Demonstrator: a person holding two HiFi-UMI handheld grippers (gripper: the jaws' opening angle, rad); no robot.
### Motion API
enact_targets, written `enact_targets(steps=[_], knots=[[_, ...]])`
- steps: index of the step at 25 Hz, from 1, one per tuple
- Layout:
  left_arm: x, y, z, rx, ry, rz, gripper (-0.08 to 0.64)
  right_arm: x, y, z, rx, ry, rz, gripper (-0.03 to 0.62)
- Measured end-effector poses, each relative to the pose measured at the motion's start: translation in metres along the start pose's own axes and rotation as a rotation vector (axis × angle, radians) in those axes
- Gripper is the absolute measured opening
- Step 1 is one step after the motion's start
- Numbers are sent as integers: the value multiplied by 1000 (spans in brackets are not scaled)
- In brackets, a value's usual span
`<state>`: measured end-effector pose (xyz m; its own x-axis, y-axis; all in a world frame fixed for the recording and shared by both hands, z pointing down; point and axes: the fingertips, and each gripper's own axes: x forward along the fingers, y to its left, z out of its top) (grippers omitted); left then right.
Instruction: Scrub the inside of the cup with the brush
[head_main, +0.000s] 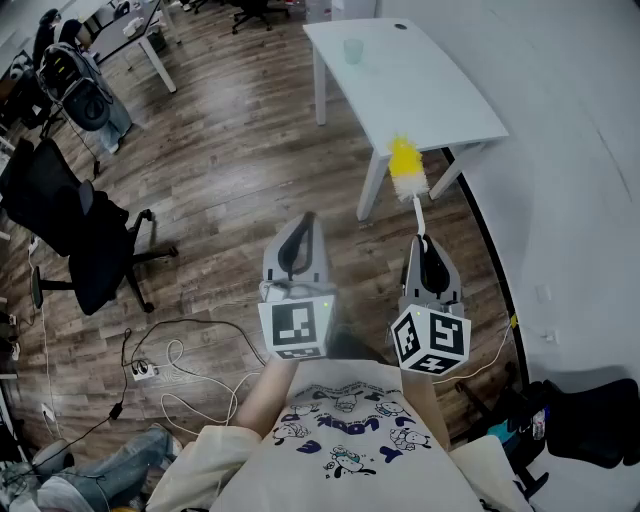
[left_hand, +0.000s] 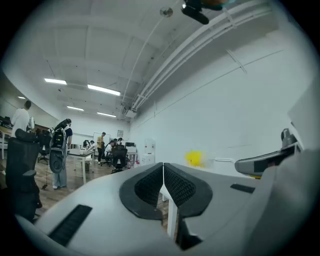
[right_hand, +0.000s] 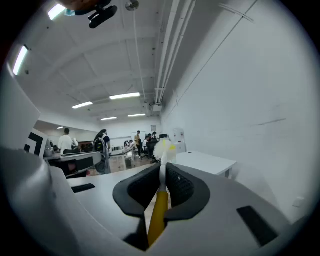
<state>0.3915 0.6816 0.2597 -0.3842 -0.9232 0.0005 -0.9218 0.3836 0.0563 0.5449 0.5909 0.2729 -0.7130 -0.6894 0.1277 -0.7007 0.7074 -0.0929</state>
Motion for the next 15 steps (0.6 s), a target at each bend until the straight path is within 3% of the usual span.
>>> enact_targets(steps=[15], knots=[[7,-4,-4,0,3,10,14,7,-9,-2,24,-6,11,44]])
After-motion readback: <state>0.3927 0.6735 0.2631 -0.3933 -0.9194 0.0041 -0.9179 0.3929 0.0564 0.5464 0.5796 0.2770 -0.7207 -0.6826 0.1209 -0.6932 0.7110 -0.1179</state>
